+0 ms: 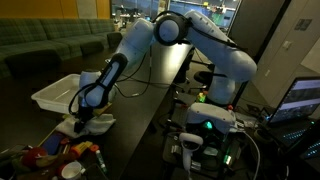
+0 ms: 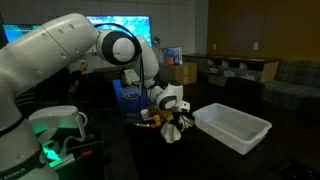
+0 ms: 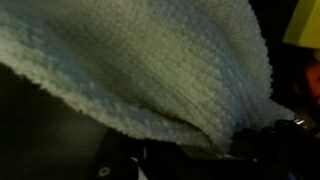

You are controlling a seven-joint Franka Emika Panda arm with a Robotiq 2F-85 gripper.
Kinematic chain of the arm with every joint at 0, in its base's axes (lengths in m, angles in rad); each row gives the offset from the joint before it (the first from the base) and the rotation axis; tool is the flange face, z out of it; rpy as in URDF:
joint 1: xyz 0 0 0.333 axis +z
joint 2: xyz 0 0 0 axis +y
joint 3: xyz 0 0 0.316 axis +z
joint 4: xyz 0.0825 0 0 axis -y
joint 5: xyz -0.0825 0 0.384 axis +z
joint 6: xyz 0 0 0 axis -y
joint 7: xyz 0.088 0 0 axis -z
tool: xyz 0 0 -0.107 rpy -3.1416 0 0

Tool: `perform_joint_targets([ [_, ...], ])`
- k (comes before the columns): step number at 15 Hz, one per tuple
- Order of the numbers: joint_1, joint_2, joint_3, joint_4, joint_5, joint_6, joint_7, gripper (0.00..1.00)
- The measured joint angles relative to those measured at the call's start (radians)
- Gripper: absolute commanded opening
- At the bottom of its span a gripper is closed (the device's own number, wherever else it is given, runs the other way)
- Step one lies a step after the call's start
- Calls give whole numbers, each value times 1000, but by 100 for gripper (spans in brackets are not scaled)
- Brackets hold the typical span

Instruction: Use the cloth to push the objects on the counter to the left, then put it in the box

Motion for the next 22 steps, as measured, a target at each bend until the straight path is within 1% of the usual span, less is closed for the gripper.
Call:
perform_joint_targets([
  [3,8,0,30,0,-1,0,-32,8],
  [6,6,0,40,2,-1,-1,-62,8],
  [8,-5,-1,40,2,-1,-1,-79,8],
  [11,-42,-5,28,-2,-1,0,-95,10],
  [13,-82,-16,17,-17,-1,-4,-112,10],
  [15,-143,-31,20,-39,-1,-36,-148,9],
  [19,-311,-95,82,-97,0,-206,-308,9],
  [20,-346,-113,93,-113,0,-249,-348,10],
  [22,-387,-153,96,-141,0,-329,-406,9],
])
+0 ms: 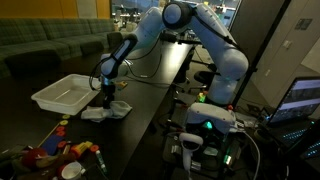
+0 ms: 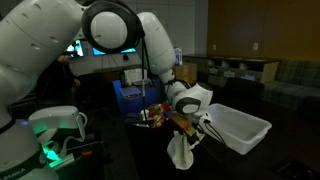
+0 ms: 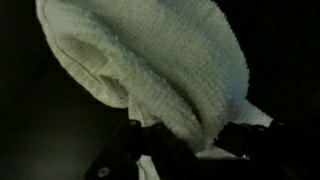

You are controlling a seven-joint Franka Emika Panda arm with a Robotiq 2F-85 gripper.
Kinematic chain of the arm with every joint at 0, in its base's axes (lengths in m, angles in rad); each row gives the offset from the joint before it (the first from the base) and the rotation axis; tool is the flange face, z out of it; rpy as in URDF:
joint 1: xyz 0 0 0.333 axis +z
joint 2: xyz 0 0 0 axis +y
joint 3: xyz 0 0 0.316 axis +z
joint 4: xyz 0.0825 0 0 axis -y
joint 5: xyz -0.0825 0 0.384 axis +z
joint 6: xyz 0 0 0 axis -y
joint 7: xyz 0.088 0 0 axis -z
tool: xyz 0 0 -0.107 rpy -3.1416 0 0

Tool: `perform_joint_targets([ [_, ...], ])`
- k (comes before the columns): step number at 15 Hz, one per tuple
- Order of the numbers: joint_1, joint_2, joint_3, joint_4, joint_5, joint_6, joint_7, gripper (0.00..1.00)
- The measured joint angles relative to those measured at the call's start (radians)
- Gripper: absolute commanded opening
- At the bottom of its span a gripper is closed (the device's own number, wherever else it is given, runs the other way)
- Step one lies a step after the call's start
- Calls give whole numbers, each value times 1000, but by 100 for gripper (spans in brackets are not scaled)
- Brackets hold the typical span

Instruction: Use the cloth to push the objects on the counter to the left, then put it in the box

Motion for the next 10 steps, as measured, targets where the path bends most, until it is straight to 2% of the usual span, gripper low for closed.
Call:
perform_joint_targets([
  [5,-2,-111,-68,-36,-8,-150,-20,9],
  [10,38,-240,-132,-23,-16,-193,11,9],
])
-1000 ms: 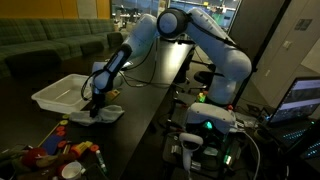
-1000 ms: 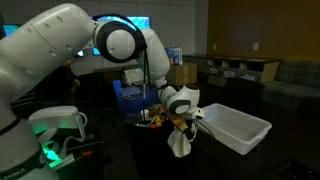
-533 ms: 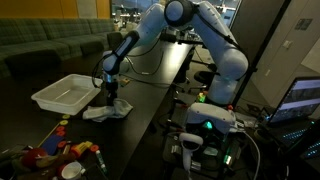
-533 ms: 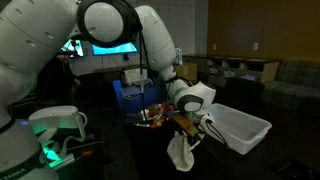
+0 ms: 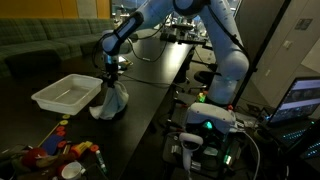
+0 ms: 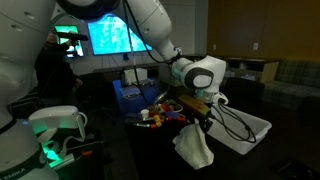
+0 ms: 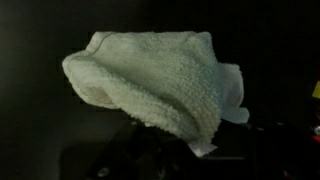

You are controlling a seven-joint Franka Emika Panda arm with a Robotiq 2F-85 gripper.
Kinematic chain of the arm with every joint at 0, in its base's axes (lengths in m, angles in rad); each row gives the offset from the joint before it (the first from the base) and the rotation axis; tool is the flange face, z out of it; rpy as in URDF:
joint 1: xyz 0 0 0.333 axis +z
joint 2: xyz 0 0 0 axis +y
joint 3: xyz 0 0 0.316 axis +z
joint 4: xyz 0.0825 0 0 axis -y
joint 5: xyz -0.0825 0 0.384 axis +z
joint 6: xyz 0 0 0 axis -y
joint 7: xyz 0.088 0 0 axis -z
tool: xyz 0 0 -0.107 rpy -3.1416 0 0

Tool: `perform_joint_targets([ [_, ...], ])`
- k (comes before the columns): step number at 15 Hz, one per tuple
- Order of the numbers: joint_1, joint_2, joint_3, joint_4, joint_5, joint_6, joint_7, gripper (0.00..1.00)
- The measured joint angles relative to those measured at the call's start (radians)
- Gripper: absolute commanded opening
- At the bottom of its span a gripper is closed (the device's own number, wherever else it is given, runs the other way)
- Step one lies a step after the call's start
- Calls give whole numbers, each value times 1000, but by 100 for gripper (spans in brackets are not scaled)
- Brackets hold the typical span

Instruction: Use the cloth to push the objects on the counter to the left, then put it in the box

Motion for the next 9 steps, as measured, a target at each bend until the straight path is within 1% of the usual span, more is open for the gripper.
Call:
perform_joint_targets([
  [4,38,-82,-28,79,0,-7,79,8],
  [7,96,-114,-42,162,0,2,192,7],
  [9,141,-118,-48,215,0,44,277,7],
])
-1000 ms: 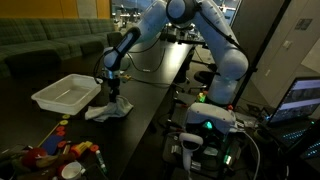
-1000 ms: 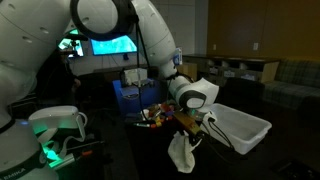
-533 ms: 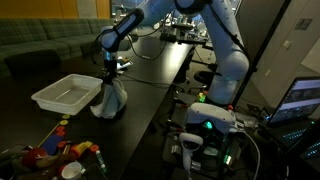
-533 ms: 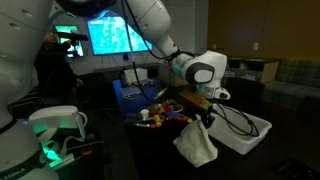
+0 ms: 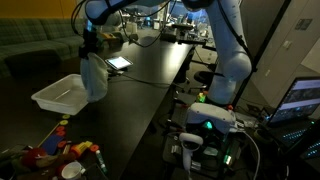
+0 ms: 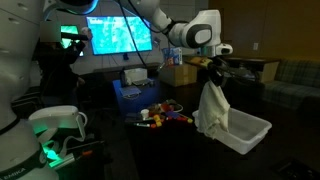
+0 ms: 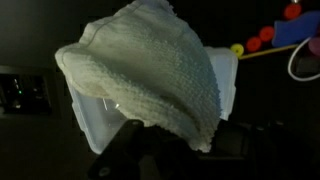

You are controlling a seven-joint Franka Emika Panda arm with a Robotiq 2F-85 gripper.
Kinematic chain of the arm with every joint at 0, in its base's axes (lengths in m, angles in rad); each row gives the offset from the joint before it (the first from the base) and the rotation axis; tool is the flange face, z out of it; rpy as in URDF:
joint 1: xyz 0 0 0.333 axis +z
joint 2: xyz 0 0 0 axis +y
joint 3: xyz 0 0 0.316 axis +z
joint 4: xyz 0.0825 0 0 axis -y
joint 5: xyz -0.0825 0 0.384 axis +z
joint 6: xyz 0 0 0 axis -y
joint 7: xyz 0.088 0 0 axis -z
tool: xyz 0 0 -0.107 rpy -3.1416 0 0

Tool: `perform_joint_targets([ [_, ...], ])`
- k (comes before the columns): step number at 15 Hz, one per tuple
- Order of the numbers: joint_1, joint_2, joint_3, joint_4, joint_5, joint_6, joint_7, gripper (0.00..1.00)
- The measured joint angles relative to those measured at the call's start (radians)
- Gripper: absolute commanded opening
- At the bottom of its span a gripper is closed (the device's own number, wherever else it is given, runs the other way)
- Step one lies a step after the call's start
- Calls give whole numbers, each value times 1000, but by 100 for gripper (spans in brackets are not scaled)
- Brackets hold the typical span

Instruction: Use the cloth to push the objects on the counter to the left, then put it in the box

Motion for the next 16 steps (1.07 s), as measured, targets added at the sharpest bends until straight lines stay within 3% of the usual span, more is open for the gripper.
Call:
perform_joint_targets([
  [5,101,49,-30,142,0,96,248,9],
  [9,160,162,-97,280,-5,183,419,7],
  [10,172,197,-121,316,-9,204,458,32],
  [12,195,273,-183,391,-34,234,537,40],
  [16,234,409,-340,522,-132,235,692,69],
])
